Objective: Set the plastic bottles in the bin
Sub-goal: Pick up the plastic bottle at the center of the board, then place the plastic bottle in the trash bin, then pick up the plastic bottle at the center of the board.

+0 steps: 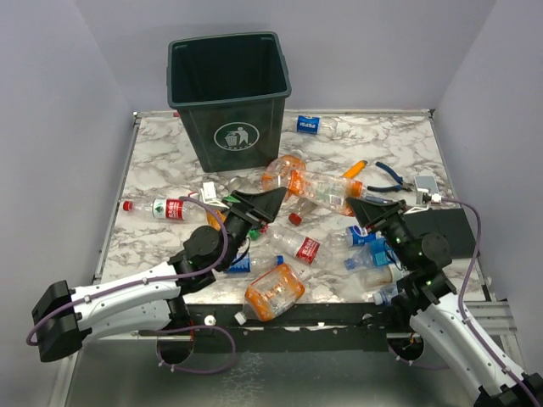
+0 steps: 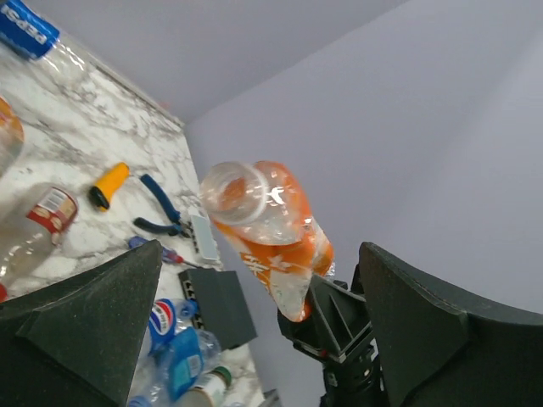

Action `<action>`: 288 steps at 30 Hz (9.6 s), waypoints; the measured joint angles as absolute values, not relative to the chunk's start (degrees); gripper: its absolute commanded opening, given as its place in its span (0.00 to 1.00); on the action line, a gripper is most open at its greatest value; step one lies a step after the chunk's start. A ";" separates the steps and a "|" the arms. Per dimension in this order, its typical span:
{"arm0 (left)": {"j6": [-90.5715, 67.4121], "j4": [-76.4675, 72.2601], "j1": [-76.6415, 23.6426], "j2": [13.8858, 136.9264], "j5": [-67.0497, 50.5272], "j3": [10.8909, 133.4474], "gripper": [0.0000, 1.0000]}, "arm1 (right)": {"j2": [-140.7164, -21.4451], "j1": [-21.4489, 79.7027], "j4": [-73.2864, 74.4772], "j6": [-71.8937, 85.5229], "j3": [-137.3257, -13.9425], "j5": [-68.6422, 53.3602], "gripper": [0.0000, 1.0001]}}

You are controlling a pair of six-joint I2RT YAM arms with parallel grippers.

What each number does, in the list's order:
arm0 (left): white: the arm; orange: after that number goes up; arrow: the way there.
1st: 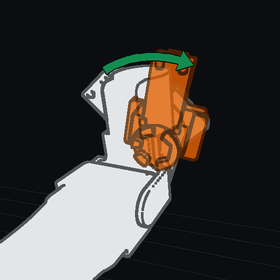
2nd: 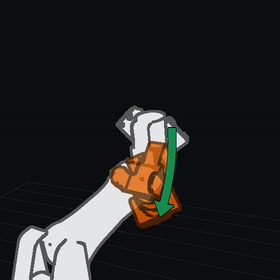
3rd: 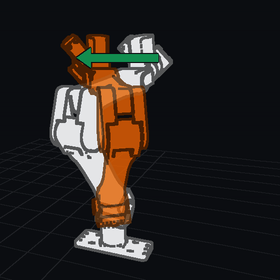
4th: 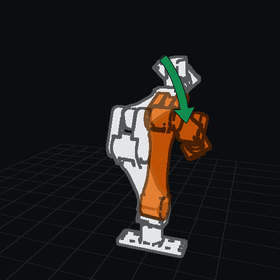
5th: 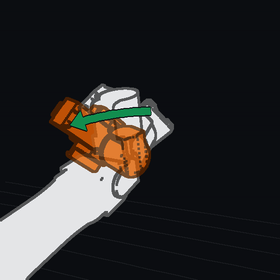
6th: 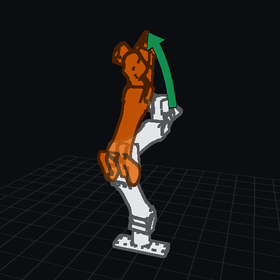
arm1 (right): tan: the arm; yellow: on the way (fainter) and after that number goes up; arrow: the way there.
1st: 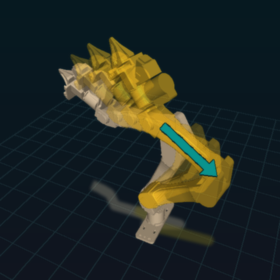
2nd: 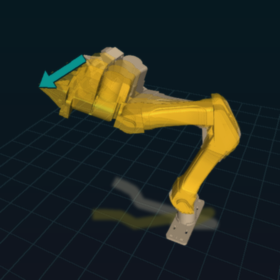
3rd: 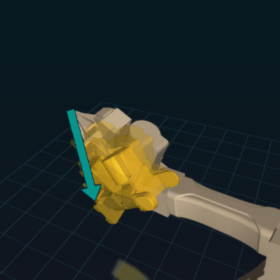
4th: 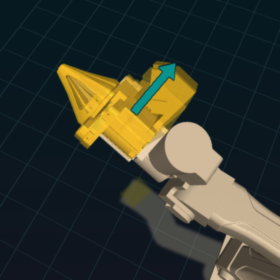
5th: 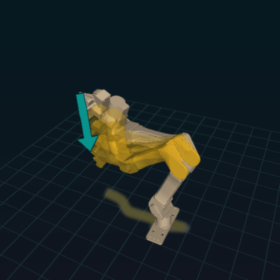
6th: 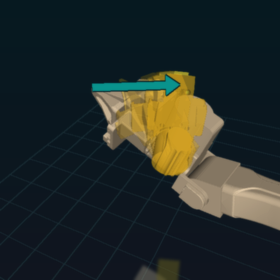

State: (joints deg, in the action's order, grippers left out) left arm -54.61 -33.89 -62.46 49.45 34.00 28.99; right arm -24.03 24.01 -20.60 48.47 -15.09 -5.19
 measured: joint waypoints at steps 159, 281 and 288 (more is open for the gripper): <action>-50.57 -29.69 -42.33 70.26 -7.05 55.02 0.00 | -27.68 24.23 -4.99 36.82 -33.58 -22.04 1.00; -19.79 -13.37 -42.41 40.86 8.36 26.65 0.99 | -64.18 25.74 -15.35 48.14 -30.52 -4.34 0.37; -26.26 -16.16 -44.23 51.24 0.54 30.74 0.99 | -46.74 26.59 -19.90 44.40 -30.28 -12.67 0.36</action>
